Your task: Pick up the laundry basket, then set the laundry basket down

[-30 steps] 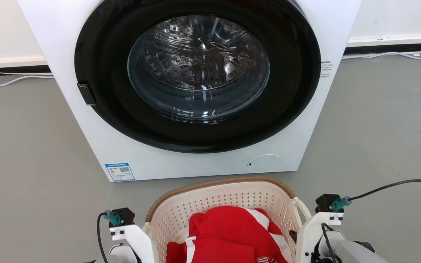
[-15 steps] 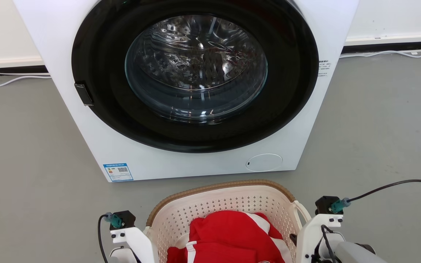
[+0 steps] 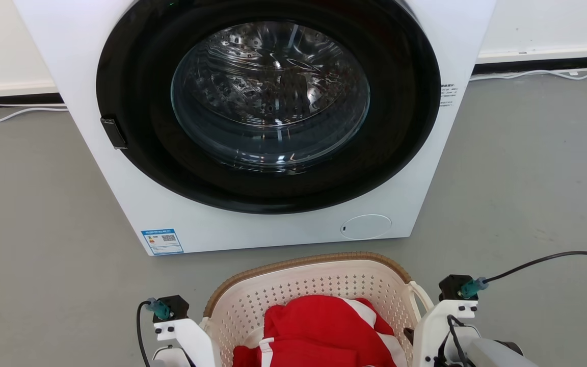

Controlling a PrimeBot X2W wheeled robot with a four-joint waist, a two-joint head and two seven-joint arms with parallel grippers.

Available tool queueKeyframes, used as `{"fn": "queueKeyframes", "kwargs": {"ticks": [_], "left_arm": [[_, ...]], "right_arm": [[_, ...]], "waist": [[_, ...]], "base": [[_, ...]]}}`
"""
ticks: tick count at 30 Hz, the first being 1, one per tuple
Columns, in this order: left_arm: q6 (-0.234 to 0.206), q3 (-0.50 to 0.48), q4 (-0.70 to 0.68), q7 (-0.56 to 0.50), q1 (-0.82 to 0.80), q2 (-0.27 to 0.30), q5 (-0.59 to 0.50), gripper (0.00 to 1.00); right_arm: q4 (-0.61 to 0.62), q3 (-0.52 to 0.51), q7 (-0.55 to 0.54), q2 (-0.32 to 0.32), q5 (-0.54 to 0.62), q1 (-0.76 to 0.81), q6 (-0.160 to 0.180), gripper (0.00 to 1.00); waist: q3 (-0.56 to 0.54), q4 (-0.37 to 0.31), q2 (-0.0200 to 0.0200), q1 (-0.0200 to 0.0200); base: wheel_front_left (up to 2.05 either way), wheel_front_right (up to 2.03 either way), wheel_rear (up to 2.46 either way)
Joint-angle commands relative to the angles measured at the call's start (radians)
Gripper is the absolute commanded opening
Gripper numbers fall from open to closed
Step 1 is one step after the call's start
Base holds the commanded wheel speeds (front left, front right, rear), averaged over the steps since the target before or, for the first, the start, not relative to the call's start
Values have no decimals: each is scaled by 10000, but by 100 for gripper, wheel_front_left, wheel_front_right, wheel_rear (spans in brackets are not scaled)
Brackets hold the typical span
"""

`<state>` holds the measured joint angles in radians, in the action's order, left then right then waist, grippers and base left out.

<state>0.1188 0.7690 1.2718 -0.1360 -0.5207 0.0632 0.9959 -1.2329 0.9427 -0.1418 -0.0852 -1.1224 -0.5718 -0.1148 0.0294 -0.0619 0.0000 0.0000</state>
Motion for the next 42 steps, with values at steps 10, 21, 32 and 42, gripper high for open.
{"fn": "queueKeyframes", "kwargs": {"ticks": [10, 21, 32, 42], "left_arm": [[119, -17, -30, 229, -141, 181, 218, 0], [119, 60, 22, 397, -330, 182, 382, 0], [94, 339, 92, 1309, -1182, 221, 24, 0], [-35, 444, 135, 2162, -2101, 162, -212, 0]], "right_arm": [[251, 294, 76, -23, -293, -27, -159, 0], [301, 427, 192, -76, -517, -156, -159, 0], [508, 520, 967, -287, -589, -679, -159, 0], [656, 600, 1917, -543, -591, -1217, -159, 0]], "waist": [[13, -48, 0, 0], [312, -72, 0, 0], [1638, -9, 0, 0], [3164, 151, 0, 0]], "base": [[0, 0, 0], [0, 0, 0], [0, 0, 0], [0, 0, 0]]}}
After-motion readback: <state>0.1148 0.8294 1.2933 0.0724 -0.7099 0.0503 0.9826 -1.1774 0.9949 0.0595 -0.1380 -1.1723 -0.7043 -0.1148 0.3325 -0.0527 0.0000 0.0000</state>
